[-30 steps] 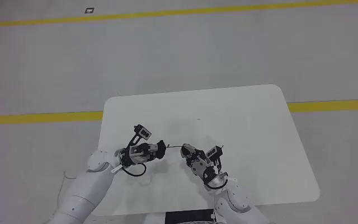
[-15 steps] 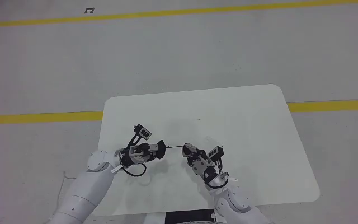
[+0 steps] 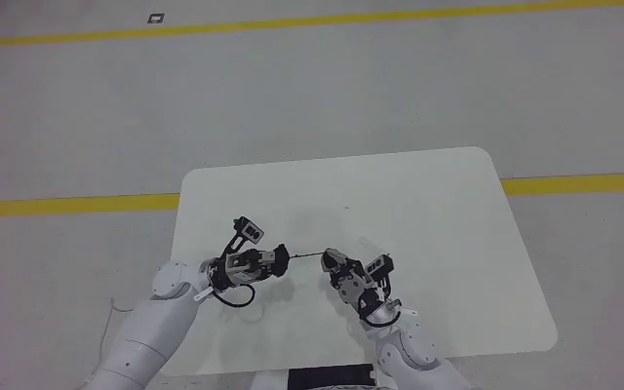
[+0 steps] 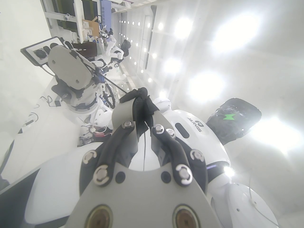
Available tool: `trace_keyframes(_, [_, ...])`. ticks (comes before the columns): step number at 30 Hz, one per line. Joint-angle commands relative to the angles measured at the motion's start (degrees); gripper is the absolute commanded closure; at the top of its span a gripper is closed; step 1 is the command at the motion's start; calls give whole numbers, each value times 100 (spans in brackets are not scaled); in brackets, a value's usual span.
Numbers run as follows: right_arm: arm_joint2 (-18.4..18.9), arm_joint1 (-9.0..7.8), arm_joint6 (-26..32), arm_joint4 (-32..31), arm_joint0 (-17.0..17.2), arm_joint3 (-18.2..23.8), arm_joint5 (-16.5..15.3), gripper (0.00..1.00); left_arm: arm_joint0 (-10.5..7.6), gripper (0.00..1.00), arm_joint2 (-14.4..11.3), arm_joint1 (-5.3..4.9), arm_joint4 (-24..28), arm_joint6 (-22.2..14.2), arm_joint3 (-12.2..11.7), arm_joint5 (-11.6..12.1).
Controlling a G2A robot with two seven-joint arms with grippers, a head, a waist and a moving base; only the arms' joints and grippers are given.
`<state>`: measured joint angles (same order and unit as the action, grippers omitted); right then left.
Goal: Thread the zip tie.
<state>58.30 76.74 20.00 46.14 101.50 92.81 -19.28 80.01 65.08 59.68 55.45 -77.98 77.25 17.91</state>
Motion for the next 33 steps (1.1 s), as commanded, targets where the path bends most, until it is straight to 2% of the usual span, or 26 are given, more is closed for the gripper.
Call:
trace_keyframes(1, [24,-4,-7,-7,13,6,-7,100,0,100,0,0,0,0,0,0])
trace_keyframes(33, [223,-39,-53,-167,157,176,-20,100,0,100,0,0,0,0,0,0])
